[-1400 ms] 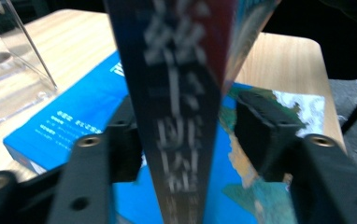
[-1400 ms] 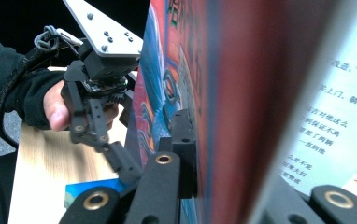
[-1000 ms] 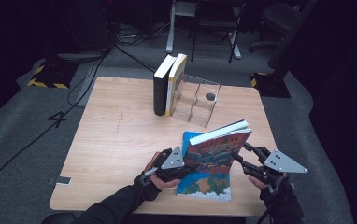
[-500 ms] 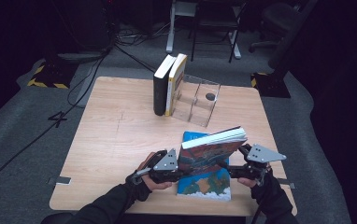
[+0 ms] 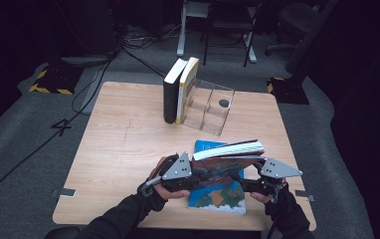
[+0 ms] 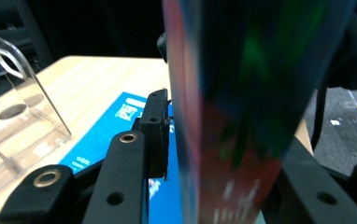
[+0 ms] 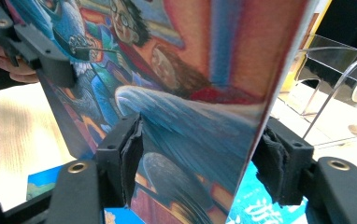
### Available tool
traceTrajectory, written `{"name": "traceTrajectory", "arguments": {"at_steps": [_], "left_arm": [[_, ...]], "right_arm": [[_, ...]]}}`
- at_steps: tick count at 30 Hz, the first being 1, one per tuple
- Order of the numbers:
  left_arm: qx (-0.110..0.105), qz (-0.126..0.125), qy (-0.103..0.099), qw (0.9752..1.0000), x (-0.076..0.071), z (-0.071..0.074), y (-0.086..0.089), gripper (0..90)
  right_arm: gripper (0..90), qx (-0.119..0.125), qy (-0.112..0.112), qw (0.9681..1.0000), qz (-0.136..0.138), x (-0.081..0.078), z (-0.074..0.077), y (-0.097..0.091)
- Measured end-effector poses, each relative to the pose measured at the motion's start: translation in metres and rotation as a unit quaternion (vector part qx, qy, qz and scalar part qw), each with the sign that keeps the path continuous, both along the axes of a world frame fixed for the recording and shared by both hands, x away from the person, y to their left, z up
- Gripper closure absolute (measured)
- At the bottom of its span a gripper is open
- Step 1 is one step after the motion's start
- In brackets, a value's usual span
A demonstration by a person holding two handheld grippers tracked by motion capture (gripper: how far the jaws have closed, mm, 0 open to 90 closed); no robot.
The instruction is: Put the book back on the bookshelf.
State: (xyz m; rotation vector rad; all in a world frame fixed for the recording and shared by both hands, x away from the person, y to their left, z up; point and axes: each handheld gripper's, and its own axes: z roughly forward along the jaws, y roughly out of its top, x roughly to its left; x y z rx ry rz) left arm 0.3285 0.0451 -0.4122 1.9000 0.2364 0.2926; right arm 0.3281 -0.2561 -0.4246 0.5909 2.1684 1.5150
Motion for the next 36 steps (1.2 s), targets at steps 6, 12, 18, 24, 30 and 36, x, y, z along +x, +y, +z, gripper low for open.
{"name": "traceTrajectory", "arguments": {"at_steps": [6,12,18,24,30,36], "left_arm": [[-0.029,0.002,0.0,0.9996,0.003,0.013,-0.006,64.7],[-0.046,-0.001,-0.005,0.9989,0.005,0.026,-0.008,71.5],[-0.045,0.026,-0.006,0.9986,0.016,0.032,-0.015,73.2],[-0.04,0.068,-0.027,0.9965,0.043,0.043,-0.024,73.5],[-0.056,0.114,-0.032,0.9914,0.074,0.057,-0.01,73.6],[-0.051,0.184,-0.054,0.9801,0.101,0.061,0.008,73.6]], "right_arm": [[38.8,0.002,0.003,1.0,-0.001,-0.001,0.0,0.0],[38.8,0.003,0.005,1.0,-0.005,0.0,0.0,0.0],[39.1,0.001,0.013,0.9998,-0.014,0.004,-0.001,-0.007],[39.7,0.007,0.035,0.9985,-0.043,0.013,-0.009,-0.023],[39.7,0.008,0.046,0.9972,-0.058,0.017,-0.014,-0.031],[40.2,0.006,0.058,0.9958,-0.071,0.022,-0.018,-0.033]]}}
